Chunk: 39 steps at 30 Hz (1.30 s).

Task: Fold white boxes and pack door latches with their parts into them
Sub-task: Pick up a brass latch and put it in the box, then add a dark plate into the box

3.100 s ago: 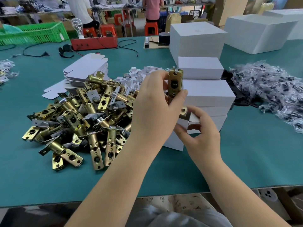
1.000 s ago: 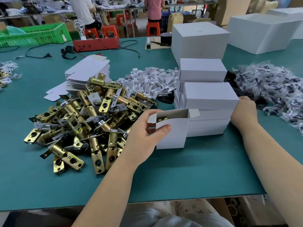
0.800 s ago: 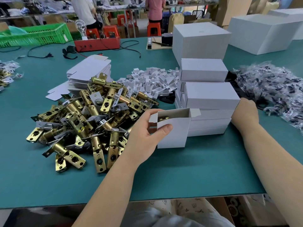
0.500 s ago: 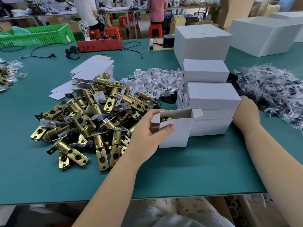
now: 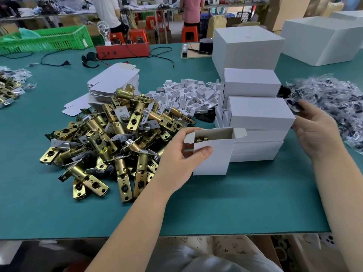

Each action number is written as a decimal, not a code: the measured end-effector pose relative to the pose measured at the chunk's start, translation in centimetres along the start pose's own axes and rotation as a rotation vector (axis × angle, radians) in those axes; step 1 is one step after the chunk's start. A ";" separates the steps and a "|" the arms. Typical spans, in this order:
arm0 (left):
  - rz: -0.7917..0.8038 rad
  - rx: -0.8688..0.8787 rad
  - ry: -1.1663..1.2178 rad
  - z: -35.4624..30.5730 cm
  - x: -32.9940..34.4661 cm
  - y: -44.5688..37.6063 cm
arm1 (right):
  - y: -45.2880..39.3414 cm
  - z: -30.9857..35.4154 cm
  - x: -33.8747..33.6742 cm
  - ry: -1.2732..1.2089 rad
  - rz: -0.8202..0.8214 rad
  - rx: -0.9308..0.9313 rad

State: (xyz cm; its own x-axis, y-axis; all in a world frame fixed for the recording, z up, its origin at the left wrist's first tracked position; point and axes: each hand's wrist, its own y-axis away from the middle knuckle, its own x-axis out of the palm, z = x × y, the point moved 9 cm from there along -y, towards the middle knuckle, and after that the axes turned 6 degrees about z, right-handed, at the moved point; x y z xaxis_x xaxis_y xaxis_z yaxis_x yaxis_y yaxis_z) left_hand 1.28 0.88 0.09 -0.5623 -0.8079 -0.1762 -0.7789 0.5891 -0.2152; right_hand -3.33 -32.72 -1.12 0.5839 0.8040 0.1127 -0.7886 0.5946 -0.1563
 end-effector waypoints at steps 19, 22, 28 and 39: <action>-0.010 -0.031 0.049 0.5 0.1 -0.3 | 8.0 13.8 10.0 0.381 0.230 -0.571; -0.019 -0.047 0.049 0.8 0.0 -0.3 | 10.5 13.5 15.1 0.681 0.469 -0.547; -0.035 -0.057 0.037 0.8 -0.2 -0.3 | 11.1 11.3 18.3 0.987 0.669 -0.415; -0.032 -0.071 0.056 1.1 -0.2 -0.2 | 11.2 8.6 16.4 0.724 0.520 -0.269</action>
State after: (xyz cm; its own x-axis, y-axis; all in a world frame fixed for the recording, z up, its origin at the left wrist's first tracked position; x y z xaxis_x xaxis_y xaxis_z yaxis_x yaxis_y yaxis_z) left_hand 1.87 0.95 -0.91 -0.5498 -0.8272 -0.1161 -0.8134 0.5618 -0.1506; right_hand -4.21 -12.88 7.41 0.2191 0.7179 -0.6608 -0.9665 0.0671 -0.2477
